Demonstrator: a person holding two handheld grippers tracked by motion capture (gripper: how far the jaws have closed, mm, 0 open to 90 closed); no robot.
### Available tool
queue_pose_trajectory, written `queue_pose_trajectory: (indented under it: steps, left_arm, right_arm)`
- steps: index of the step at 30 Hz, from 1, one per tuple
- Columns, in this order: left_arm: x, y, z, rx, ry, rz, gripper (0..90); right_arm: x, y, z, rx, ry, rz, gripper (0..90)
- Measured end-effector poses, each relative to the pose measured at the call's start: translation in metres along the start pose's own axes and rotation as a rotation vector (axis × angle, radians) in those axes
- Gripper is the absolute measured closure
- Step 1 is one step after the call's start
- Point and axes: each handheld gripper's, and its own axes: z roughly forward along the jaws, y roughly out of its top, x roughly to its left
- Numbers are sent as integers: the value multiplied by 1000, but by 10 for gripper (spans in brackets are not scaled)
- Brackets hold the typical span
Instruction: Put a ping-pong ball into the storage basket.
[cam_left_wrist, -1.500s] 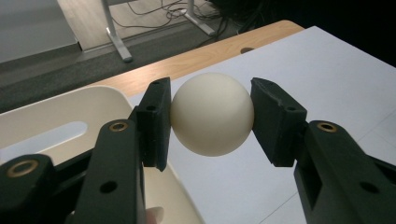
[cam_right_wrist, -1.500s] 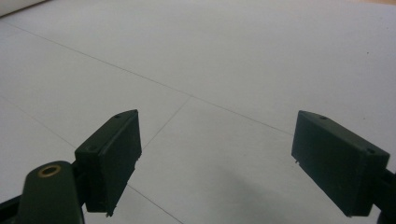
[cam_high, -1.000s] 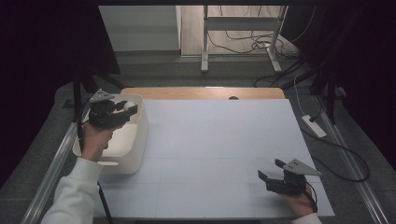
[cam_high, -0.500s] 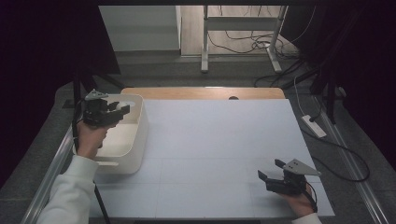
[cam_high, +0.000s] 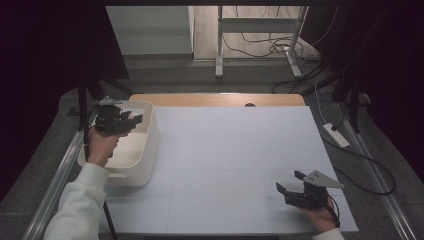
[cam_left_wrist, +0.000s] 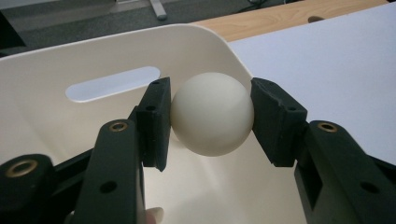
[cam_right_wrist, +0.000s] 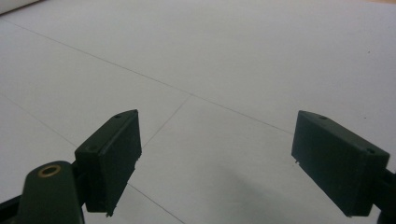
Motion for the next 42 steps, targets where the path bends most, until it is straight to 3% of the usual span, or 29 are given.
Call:
queue_pose_trajectory:
  steps: [12, 28, 36, 42]
  left_arm:
    - [3, -3, 10, 38, 7, -1, 503]
    - [1, -3, 6, 11, 6, -5, 497]
    - [-1, -2, 1, -7, 11, -29, 198]
    - [-2, -3, -4, -26, 6, -31, 164]
  right_arm:
    - [0, 0, 0, 1, -1, 0, 158]
    - [0, 0, 0, 1, -1, 0, 158]
    - [0, 0, 0, 0, -2, 1, 158]
    - [0, 0, 0, 2, -2, 0, 158]
